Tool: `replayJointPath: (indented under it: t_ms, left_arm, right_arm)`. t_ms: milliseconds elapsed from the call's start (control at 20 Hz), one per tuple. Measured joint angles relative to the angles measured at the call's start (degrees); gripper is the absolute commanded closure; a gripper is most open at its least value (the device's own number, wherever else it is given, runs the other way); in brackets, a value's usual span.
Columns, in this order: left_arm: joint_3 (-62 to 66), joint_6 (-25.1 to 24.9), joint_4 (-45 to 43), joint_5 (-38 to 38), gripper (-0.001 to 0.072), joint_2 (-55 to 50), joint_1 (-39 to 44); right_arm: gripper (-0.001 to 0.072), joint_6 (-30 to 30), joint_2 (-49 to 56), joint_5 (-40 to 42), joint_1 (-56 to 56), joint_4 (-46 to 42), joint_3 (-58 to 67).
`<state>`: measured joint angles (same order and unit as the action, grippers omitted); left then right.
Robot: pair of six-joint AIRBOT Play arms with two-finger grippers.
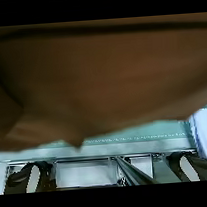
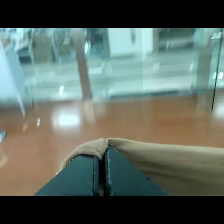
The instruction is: Fold the shirts.
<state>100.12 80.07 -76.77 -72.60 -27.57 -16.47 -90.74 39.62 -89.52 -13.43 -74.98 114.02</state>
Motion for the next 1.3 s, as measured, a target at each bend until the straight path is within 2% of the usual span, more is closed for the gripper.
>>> replayJointPath:
  t_ms: [150,300,500,700,800,1000,1150,1300]
  left_arm:
    - [-7.8,1.1,-3.0,-1.2,0.0678,0.0,2.4]
    - [-19.4,1.5,-1.9,2.9,0.0678,-2.0,3.2]
    - [-33.6,1.8,4.8,14.7,0.0678,-10.6,4.5]
    - [-38.1,2.0,7.9,25.4,0.0678,-24.6,7.9]
    - [-38.0,4.4,8.7,31.6,0.0678,-31.9,9.7]
    - [-34.8,13.2,11.0,41.3,0.0677,-44.6,11.7]
    - [-32.3,16.1,13.5,44.7,0.0676,-51.2,12.7]
    - [-31.3,17.4,15.9,44.1,0.0676,-54.2,13.1]
  right_arm:
    - [0.0691,-0.2,-0.6,-2.3,0.0,0.2,-5.6]
    - [0.0691,-0.3,-0.7,-0.6,0.0,2.5,-16.8]
    - [0.0691,1.6,3.0,9.9,0.0,5.9,-34.0]
    - [0.0691,3.6,15.5,23.2,0.0,7.8,-42.3]
    - [0.0691,4.2,24.1,29.2,0.1,9.8,-42.3]
    - [0.0691,4.7,42.5,35.3,0.1,16.3,-34.0]
    - [0.0691,4.8,53.3,35.2,0.1,21.4,-26.4]
    - [0.0691,5.2,58.8,31.7,0.0,24.8,-22.3]
